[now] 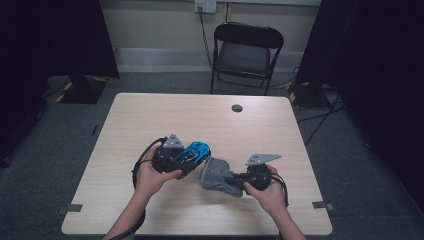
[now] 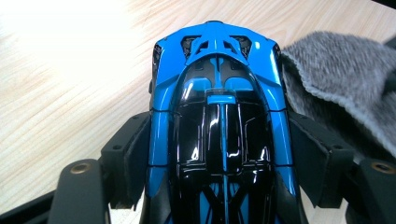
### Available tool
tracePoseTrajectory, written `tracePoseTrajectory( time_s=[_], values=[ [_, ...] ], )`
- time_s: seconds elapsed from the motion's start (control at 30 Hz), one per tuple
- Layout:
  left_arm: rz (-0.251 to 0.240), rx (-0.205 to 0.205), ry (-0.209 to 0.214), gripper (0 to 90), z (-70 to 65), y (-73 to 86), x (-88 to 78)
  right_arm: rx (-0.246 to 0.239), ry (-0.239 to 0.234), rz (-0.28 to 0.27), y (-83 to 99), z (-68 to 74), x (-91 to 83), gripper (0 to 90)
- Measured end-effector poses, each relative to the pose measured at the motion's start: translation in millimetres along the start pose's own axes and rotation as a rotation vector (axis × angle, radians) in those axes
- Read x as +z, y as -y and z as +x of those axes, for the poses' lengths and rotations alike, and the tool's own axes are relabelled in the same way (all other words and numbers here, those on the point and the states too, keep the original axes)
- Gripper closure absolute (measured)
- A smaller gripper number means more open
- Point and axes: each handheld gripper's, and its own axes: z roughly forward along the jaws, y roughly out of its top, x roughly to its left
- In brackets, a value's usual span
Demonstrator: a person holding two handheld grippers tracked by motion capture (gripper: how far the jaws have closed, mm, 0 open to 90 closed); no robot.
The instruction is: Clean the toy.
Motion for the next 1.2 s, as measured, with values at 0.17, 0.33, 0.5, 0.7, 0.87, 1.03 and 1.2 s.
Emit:
tracePoseTrajectory(
  time_s=[0.17,0.33,0.5,0.7,0.87,1.03,1.2],
  values=[
    [-0.01,0.009,0.011,28.3,-3.6,-4.5,-2.8,0.071,0.098,-0.051,1.3,-19.4,-13.6,79.6],
    [-0.019,0.027,0.033,28.3,-11.3,-11.8,-3.5,0.117,0.181,-0.094,-1.3,-30.7,-17.7,79.6],
    [-0.02,0.042,0.054,28.3,-17.8,-17.5,-2.8,0.128,0.184,-0.097,-5.2,-30.8,-7.9,79.6],
    [-0.013,0.049,0.045,28.3,-19.4,-18.4,-2.7,0.129,0.13,-0.109,-11.3,-21.5,3.0,79.6],
    [-0.005,0.042,0.037,28.3,-17.2,-16.9,-2.5,0.128,0.084,-0.115,-15.8,-15.2,7.9,79.6],
    [0.006,0.047,0.029,28.3,-18.7,-17.5,0.6,0.126,0.053,-0.117,-17.0,-11.0,12.3,79.6],
    [0.017,0.049,0.033,28.3,-19.1,-18.0,3.3,0.116,0.04,-0.115,-16.8,-7.0,16.2,79.6]
  ],
)
